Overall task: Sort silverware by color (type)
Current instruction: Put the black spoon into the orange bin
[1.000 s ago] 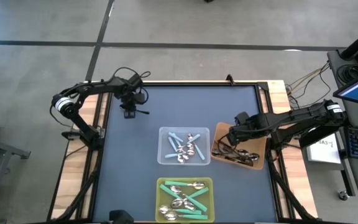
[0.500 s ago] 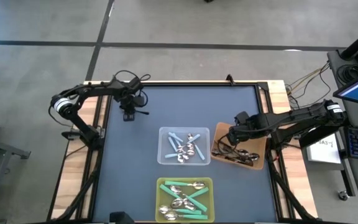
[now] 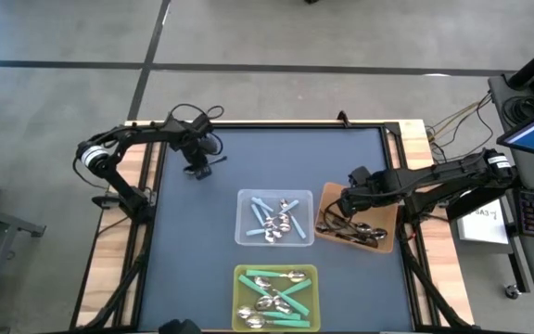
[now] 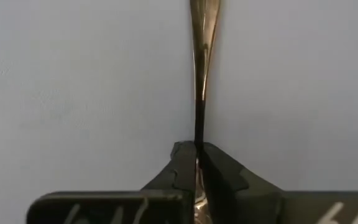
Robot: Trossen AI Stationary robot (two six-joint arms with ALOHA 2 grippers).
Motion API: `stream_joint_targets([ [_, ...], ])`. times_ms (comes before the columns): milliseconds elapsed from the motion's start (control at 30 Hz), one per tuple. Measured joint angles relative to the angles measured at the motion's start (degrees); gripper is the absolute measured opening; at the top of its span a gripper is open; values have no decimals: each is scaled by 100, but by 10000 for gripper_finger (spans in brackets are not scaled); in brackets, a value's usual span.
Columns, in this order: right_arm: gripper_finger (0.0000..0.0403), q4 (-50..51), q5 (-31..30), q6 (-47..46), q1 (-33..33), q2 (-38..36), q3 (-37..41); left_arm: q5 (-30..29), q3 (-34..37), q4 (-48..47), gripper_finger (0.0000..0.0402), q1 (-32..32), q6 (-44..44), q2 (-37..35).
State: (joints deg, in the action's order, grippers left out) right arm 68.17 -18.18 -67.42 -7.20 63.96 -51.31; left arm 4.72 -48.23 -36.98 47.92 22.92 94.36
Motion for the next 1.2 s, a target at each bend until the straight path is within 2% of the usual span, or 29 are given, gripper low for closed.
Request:
stream_joint_targets([
  [267, 111, -232, 1, 1, -2, 0, 0, 395, -78, 600, 1, -35, -1335, -261],
  [400, 106, -538, 80, -9, 0, 0, 0, 1345, -151, 1432, 1, -56, -2223, -377],
  [567, 102, -549, 519, -47, -4, 0, 108, 2372, -197, 2804, 0, -277, -3381, -410],
  [700, 102, -824, 526, -177, -4, 0, 242, 2846, -199, 3949, 0, -643, -3965, -419],
  [800, 102, -1566, 104, -119, -2, 0, 251, 2885, -199, 4589, 0, -964, -4271, -419],
  [933, 100, -3089, -554, 182, 0, 0, 251, 2758, -199, 5173, 0, -1335, -4548, -420],
  [1067, 104, -4415, -1430, 216, 4, 0, 251, 2665, -202, 5663, 0, -1527, -4918, -430],
  [1200, 113, -4940, -1734, 144, 190, 0, 251, 2400, -272, 5686, 0, -1687, -5149, -434],
])
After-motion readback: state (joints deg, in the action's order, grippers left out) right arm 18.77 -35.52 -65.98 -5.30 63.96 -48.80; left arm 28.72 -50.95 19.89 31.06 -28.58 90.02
